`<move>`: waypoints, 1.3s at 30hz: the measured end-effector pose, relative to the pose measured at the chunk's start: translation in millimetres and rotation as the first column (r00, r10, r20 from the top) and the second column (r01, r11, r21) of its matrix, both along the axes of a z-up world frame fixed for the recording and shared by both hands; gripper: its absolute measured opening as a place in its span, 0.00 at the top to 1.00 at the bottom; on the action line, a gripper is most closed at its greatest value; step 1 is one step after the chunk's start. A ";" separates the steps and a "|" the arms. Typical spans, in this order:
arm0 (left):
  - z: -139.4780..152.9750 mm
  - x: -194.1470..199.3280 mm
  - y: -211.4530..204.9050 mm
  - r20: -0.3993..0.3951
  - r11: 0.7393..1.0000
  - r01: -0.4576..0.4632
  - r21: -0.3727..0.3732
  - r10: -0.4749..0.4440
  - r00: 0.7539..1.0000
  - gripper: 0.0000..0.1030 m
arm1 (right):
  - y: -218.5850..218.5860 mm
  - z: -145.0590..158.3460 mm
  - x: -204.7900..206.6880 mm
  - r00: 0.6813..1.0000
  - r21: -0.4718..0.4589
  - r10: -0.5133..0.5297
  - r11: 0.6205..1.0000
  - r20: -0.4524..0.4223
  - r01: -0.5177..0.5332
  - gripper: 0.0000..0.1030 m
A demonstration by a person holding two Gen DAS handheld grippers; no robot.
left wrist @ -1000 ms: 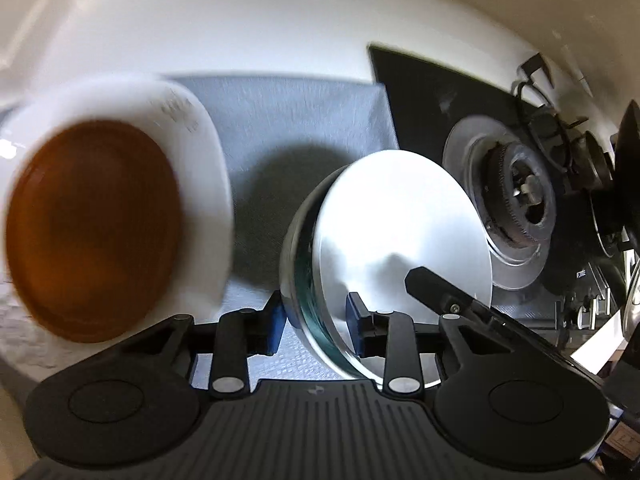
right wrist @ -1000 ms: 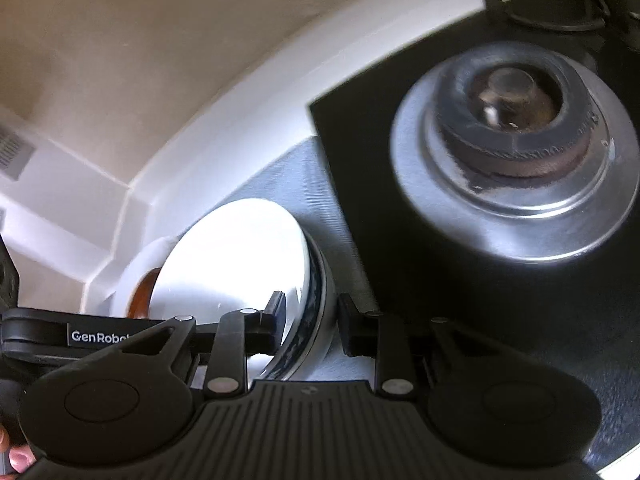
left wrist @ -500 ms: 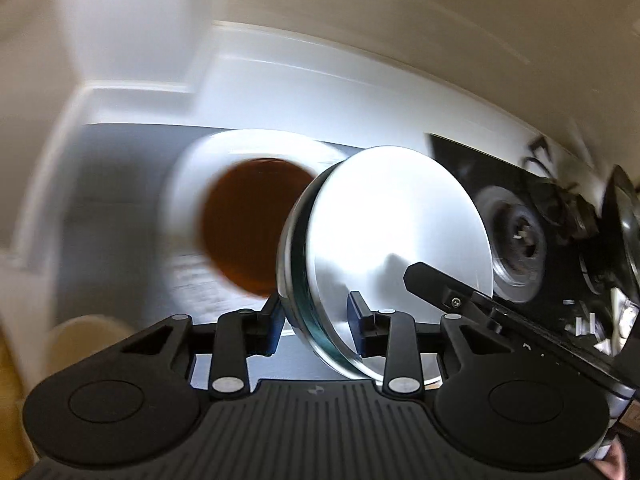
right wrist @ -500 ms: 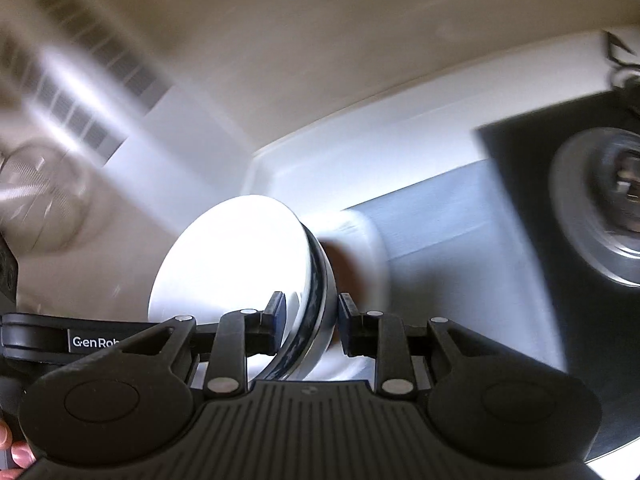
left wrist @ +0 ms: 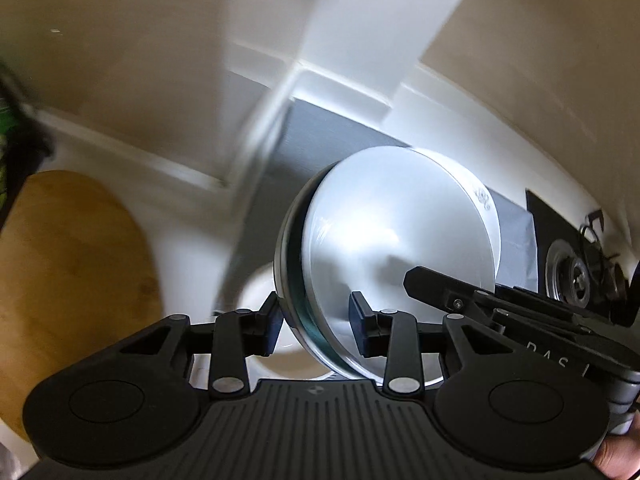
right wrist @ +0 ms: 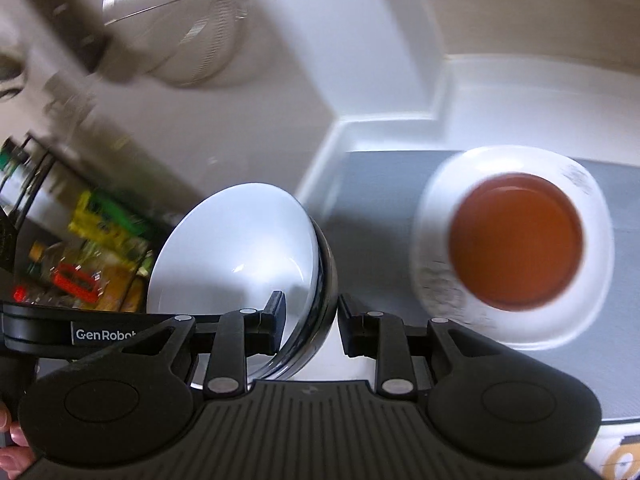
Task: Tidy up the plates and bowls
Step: 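Lift the nested bowls with both grippers over the plate stack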
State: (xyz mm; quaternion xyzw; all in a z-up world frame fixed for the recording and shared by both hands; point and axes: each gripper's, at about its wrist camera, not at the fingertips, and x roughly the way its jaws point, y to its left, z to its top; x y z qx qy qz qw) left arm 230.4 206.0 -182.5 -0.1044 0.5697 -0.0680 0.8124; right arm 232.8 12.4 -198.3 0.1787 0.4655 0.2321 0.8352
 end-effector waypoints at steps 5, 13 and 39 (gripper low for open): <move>10.4 -10.7 28.5 0.033 1.000 0.007 -0.001 -0.007 0.999 0.63 | 24.2 19.7 -19.1 0.993 -0.084 0.078 0.994 0.086 -0.071 0.70; -32.1 -7.5 43.4 -0.050 0.995 0.057 -0.085 -0.062 0.997 0.62 | 32.3 -5.9 -27.1 0.999 -0.138 0.018 0.990 0.028 -0.014 0.70; -106.1 16.3 59.5 -0.139 0.989 0.094 -0.116 -0.109 0.984 0.66 | 53.6 -71.4 -22.4 0.999 -0.330 0.037 0.943 0.005 -0.033 0.69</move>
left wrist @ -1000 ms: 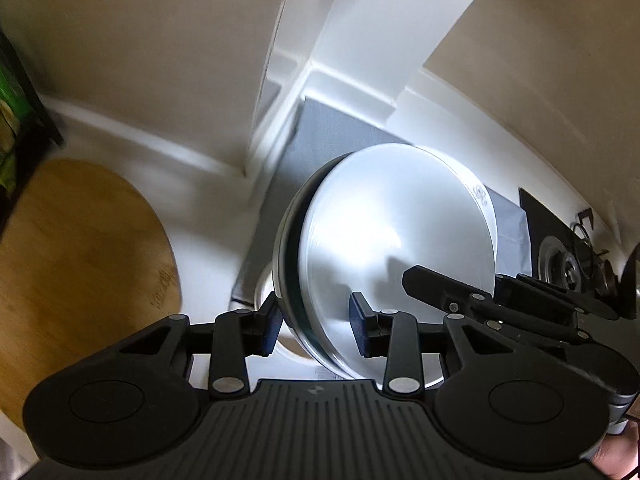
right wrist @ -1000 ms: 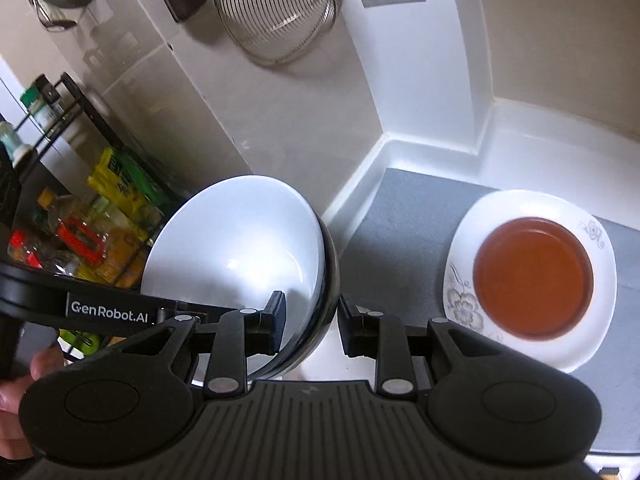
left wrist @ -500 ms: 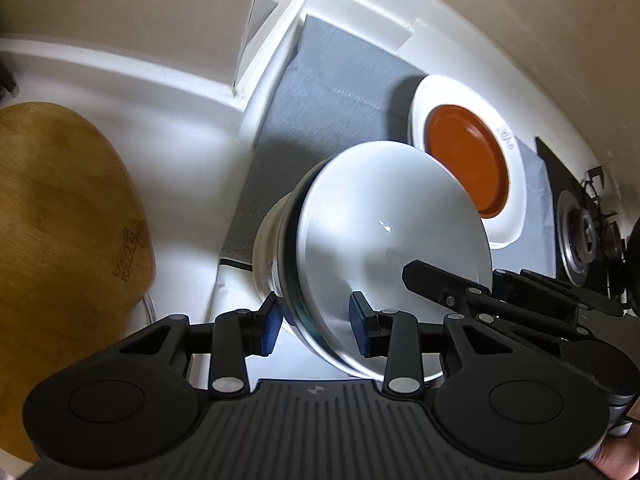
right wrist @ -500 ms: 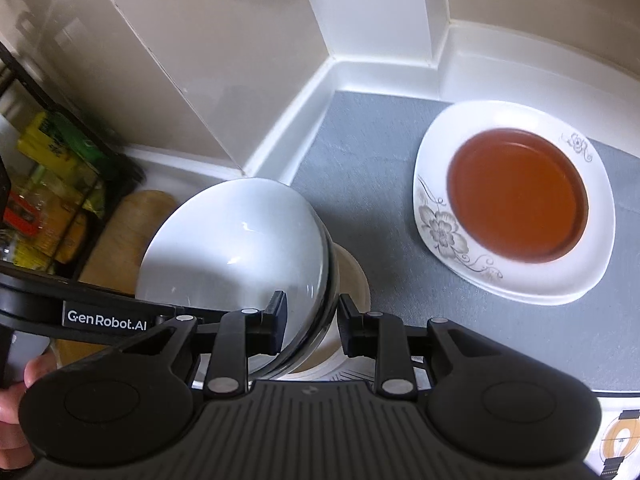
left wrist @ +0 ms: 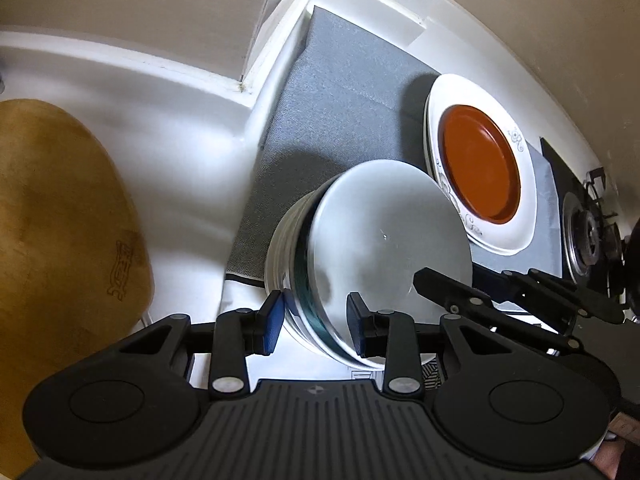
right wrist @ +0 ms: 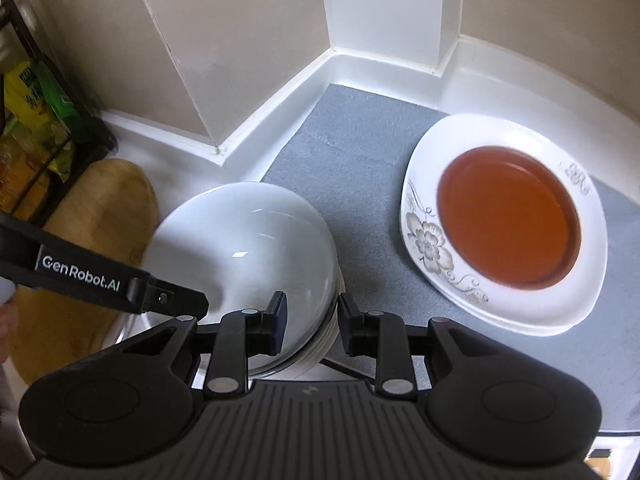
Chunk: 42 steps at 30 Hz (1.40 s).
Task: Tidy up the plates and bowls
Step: 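Lift the nested bowls with both grippers over the plate stack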
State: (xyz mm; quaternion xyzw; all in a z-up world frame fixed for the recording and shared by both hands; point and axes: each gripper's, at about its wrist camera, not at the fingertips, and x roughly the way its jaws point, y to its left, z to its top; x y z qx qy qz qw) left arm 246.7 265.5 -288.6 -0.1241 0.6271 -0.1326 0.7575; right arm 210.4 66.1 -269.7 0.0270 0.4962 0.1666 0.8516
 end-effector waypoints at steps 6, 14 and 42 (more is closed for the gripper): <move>16.0 -8.8 19.5 0.067 0.996 -0.036 -0.081 0.041 0.997 0.66 | -15.3 11.9 -0.8 0.999 0.088 -0.033 0.996 -0.002 0.033 0.69; -3.2 3.1 44.2 0.021 0.984 -0.080 -0.161 0.084 0.996 0.58 | -39.8 -10.1 4.5 0.987 0.176 -0.137 0.973 -0.086 0.150 0.61; -55.0 16.0 22.1 -0.148 0.975 -0.055 -0.217 0.023 0.989 0.47 | -58.6 -74.4 18.7 0.923 0.535 -0.164 0.774 -0.347 0.338 0.53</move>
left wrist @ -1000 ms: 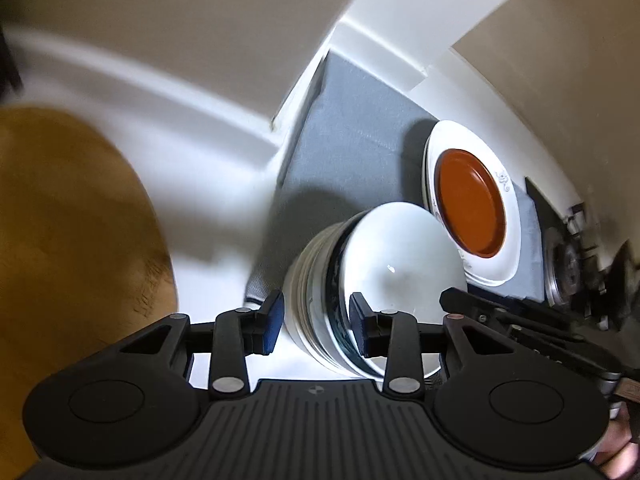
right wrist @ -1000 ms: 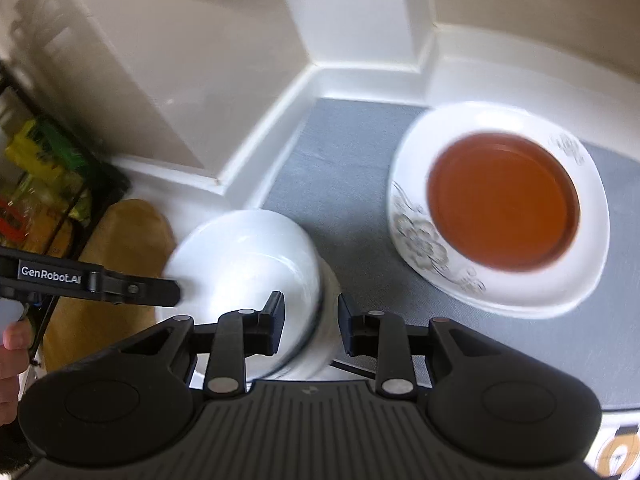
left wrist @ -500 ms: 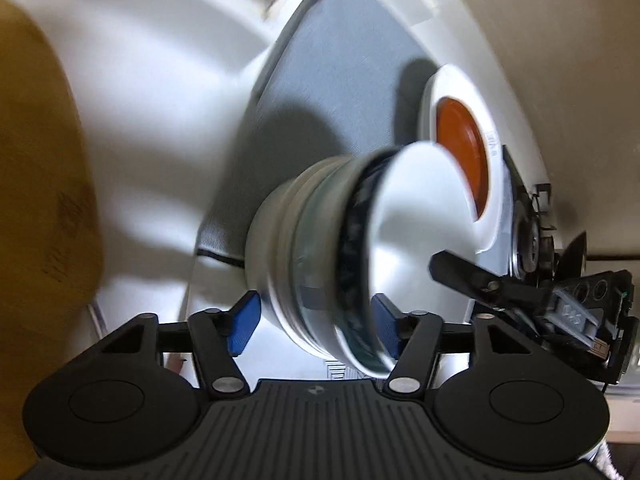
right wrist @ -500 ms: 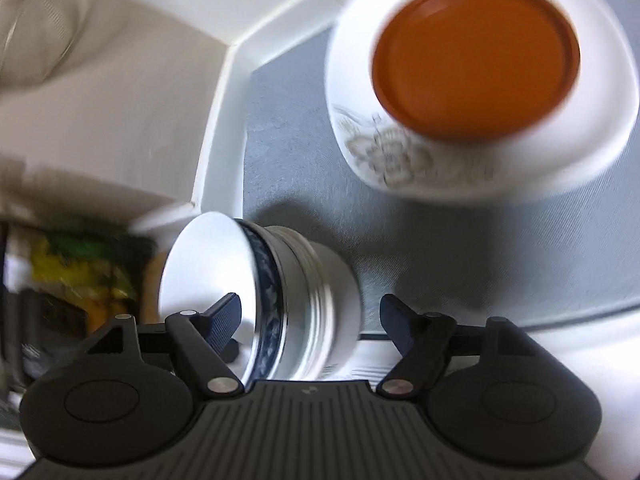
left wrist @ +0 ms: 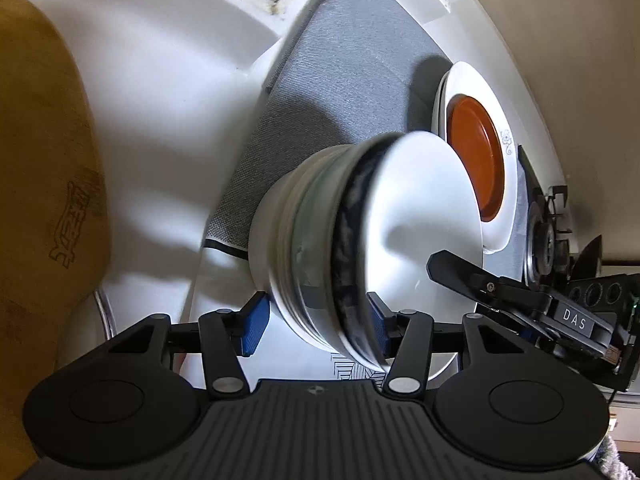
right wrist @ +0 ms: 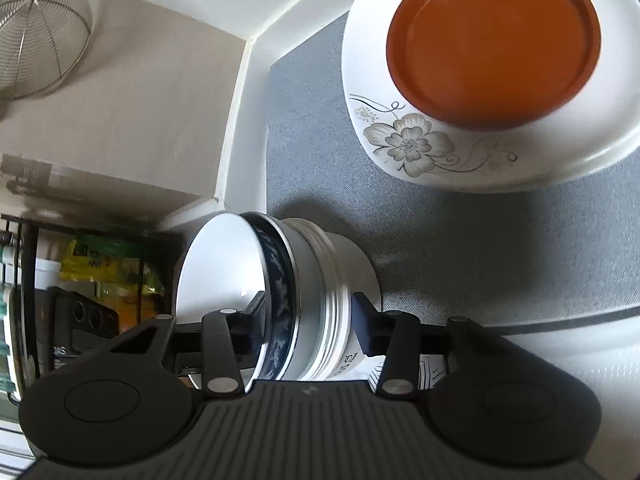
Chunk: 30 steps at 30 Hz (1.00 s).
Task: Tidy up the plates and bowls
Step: 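Lift the nested bowls with both grippers over the plate stack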
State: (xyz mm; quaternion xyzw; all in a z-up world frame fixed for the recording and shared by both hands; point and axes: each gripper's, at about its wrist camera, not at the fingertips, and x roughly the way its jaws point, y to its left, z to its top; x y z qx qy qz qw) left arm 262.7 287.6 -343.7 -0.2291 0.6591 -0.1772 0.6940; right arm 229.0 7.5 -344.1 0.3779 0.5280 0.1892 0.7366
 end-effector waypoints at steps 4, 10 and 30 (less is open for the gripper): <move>14.8 -2.0 -12.2 0.021 0.999 0.012 0.032 -0.013 1.000 0.48 | 5.0 13.1 0.0 0.999 -0.044 0.016 0.999 0.040 -0.015 0.52; 19.5 2.4 -21.5 0.028 0.998 0.020 0.060 -0.021 0.999 0.48 | -8.6 11.4 -4.0 0.999 -0.031 -0.013 0.999 0.048 0.014 0.53; 12.9 26.7 -2.9 0.008 0.999 -0.018 -0.032 0.018 1.000 0.47 | -24.9 0.0 2.8 0.999 0.001 -0.051 0.999 -0.008 0.051 0.45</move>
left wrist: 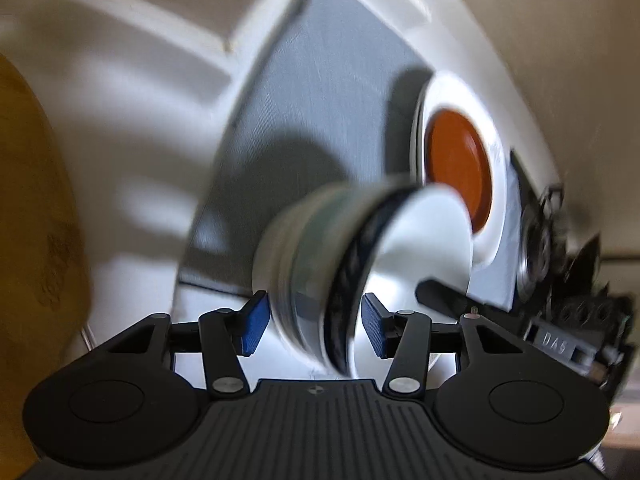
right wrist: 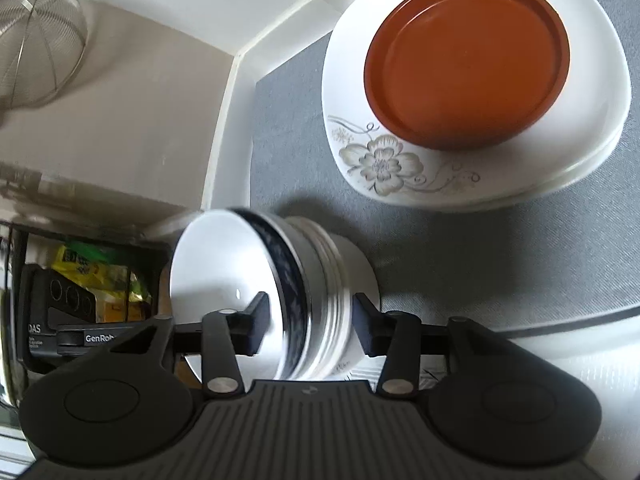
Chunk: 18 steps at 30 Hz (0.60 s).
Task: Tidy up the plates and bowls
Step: 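Lift the nested bowls with both grippers over the plate stack, then lower the nested bowls onto the brown plate with both grippers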
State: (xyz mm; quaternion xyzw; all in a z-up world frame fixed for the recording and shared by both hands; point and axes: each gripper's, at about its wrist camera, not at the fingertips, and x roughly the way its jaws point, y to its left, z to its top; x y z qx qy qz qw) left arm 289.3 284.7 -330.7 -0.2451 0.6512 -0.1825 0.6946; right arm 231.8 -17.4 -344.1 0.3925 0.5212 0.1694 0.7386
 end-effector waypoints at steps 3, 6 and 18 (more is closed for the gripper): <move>-13.1 15.2 12.7 -0.042 0.995 -0.054 -0.087 0.050 0.998 0.41 | -1.0 -10.3 9.0 1.000 0.034 -0.015 0.999 -0.027 0.016 0.38; -31.0 22.7 9.4 -0.083 0.997 -0.032 -0.077 0.026 0.996 0.37 | -2.1 -18.5 12.7 0.999 0.055 -0.038 0.998 -0.037 0.040 0.39; 3.9 12.6 2.3 -0.059 1.000 -0.008 0.022 0.010 0.998 0.55 | -3.0 1.3 2.2 1.000 0.039 -0.022 0.999 -0.014 0.022 0.52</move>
